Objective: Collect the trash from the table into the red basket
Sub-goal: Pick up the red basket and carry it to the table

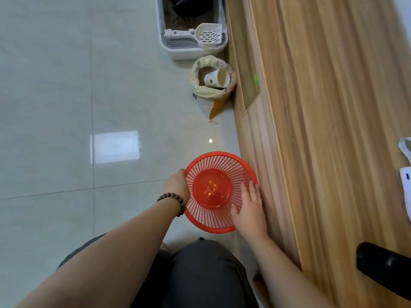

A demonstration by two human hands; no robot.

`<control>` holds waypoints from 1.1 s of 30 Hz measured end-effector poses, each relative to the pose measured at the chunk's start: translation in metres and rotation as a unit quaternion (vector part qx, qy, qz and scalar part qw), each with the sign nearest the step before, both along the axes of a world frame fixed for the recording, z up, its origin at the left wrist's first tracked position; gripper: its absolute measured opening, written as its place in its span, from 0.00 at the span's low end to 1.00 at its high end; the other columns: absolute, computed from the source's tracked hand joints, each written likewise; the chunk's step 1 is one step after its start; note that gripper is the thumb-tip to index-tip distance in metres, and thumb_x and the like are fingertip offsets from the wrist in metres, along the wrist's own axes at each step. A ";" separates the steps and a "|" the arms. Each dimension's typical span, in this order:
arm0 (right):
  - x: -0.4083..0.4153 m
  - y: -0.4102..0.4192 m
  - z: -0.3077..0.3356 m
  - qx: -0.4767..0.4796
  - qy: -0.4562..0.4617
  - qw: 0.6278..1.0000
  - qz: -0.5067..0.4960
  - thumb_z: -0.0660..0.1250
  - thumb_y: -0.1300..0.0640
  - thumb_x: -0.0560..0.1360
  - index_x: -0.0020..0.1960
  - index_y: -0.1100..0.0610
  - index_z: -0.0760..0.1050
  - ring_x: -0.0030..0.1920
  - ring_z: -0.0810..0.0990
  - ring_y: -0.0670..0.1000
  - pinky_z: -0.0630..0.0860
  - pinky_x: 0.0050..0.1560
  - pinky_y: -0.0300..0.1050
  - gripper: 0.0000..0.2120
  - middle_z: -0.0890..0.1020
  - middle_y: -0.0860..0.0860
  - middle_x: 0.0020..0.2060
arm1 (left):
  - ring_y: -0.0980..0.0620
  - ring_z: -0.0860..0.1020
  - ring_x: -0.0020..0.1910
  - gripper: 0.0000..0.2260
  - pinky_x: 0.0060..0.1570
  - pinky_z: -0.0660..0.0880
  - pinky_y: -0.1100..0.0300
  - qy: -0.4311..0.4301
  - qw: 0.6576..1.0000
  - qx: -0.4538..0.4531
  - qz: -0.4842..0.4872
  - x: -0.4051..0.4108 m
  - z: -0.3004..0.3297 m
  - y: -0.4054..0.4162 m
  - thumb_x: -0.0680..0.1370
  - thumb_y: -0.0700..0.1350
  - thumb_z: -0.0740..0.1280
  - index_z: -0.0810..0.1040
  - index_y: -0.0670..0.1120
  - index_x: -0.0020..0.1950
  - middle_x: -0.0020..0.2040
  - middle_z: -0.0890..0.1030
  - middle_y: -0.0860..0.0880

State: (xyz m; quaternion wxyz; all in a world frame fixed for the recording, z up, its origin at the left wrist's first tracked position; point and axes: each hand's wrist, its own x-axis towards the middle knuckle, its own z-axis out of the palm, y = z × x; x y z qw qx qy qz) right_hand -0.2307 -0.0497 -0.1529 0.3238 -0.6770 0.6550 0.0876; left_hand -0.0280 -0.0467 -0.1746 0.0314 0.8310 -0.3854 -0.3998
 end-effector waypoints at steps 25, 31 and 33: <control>0.110 -0.080 0.101 -0.017 -0.182 0.983 0.009 0.60 0.61 0.78 0.70 0.46 0.64 0.56 0.78 0.50 0.79 0.55 0.50 0.23 0.79 0.48 0.58 | 0.51 0.77 0.35 0.07 0.30 0.68 0.64 -0.004 0.977 -0.106 0.186 0.130 0.126 0.009 0.79 0.45 0.63 0.78 0.43 0.50 0.40 0.80 0.47; 0.121 -0.074 0.250 -0.008 -0.208 0.977 0.046 0.61 0.62 0.77 0.70 0.44 0.65 0.49 0.79 0.45 0.72 0.42 0.28 0.24 0.80 0.47 0.52 | 0.52 0.78 0.36 0.08 0.32 0.70 0.65 0.028 0.964 -0.136 0.227 0.140 0.276 0.047 0.77 0.44 0.65 0.80 0.44 0.53 0.40 0.80 0.49; 0.126 -0.075 0.301 -0.016 -0.212 0.975 0.060 0.61 0.63 0.77 0.71 0.44 0.65 0.46 0.78 0.44 0.67 0.38 0.23 0.26 0.81 0.46 0.50 | 0.53 0.80 0.39 0.11 0.35 0.75 0.62 0.046 0.960 -0.139 0.239 0.144 0.324 0.060 0.77 0.43 0.66 0.79 0.46 0.59 0.43 0.80 0.51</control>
